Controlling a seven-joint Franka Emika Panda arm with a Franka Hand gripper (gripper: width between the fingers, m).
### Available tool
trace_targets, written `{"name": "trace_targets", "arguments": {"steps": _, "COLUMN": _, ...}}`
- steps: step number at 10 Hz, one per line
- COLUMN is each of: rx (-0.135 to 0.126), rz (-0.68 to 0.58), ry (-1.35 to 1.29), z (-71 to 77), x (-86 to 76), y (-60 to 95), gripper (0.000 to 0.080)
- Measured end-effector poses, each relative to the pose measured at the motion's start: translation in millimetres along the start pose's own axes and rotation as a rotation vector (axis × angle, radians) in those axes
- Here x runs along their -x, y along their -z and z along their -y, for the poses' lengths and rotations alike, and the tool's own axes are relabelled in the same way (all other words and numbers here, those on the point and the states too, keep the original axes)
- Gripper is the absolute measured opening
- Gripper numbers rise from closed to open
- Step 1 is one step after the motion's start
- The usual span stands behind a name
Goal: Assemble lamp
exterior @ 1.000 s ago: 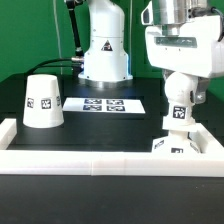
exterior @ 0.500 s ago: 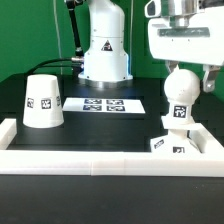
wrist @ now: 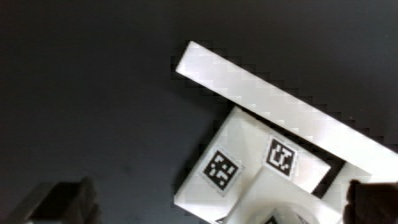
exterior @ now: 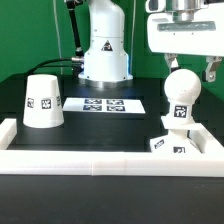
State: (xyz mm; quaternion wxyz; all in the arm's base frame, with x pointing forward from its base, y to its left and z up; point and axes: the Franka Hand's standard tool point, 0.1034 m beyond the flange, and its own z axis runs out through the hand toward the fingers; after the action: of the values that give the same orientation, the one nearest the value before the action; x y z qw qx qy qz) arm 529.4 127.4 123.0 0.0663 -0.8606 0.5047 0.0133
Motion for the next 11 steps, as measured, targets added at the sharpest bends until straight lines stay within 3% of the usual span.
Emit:
{"name": "trace_targets", "arguments": {"steps": 2, "rx": 0.007, "rz": -0.006, "ry": 0.100, "z": -1.2, "x": 4.0, "y": -2.9, "gripper": 0.0698}}
{"name": "trace_targets", "arguments": {"steps": 3, "rx": -0.001, "rz": -0.016, "ry": 0.197, "z": -9.8, "x": 3.0, "y": -3.1, "gripper": 0.0698}}
{"name": "trace_targets", "arguments": {"steps": 6, "rx": 0.016, "rz": -0.023, "ry": 0.383, "z": -32.1, "x": -12.8, "y": -1.8, "gripper": 0.0698}}
{"name": "trace_targets", "arguments": {"steps": 9, "rx": 0.017, "rz": -0.023, "ry": 0.389, "z": -31.5, "x": -11.8, "y": -2.3, "gripper": 0.0698}}
{"name": "trace_targets", "arguments": {"steps": 11, "rx": 0.024, "rz": -0.032, "ry": 0.518, "z": -39.0, "x": -30.3, "y": -0.2, "gripper": 0.0698}}
